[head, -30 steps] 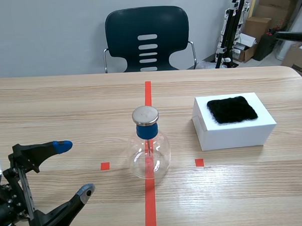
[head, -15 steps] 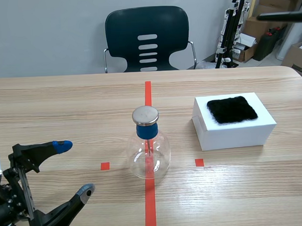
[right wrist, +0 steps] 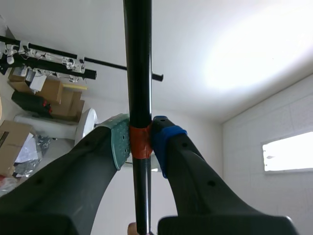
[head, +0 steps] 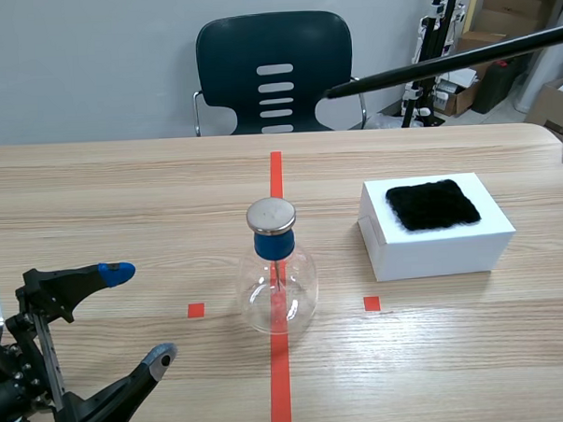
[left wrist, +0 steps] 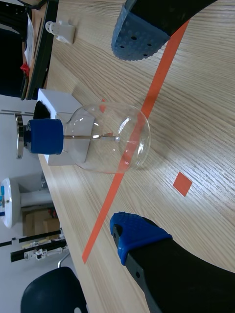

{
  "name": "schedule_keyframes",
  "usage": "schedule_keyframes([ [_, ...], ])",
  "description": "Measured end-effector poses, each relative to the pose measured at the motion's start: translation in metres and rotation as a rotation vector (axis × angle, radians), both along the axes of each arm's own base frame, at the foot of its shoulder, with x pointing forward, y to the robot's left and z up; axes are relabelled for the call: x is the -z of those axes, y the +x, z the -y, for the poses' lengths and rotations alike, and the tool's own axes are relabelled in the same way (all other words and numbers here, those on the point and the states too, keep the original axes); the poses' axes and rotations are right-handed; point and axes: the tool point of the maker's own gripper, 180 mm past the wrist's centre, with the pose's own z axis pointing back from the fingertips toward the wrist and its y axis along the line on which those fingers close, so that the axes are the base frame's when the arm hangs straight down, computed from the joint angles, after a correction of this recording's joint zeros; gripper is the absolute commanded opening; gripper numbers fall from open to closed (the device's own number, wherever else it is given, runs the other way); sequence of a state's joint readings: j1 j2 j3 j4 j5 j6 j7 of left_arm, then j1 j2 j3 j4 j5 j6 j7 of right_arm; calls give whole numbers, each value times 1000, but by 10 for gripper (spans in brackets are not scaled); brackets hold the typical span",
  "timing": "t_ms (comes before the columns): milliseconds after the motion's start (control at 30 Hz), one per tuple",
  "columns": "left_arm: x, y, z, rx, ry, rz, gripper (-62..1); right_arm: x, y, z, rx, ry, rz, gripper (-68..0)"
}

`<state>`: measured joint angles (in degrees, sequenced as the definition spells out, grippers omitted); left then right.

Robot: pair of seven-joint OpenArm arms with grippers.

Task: Do the electroscope experiment. hold the rod still at the electroscope

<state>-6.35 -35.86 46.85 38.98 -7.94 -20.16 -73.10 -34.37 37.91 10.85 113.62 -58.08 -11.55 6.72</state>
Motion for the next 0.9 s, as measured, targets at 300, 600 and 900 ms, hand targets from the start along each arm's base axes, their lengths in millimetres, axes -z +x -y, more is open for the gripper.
schedule_keyframes([
  [300,0,0,0,0,0,0,14,7,7,-34,-66,-76,22,-674],
  [600,0,0,0,0,0,0,14,37,8,-56,-108,-139,-18,-674],
  [900,0,0,0,0,0,0,14,60,18,-52,-78,-147,-56,-674],
])
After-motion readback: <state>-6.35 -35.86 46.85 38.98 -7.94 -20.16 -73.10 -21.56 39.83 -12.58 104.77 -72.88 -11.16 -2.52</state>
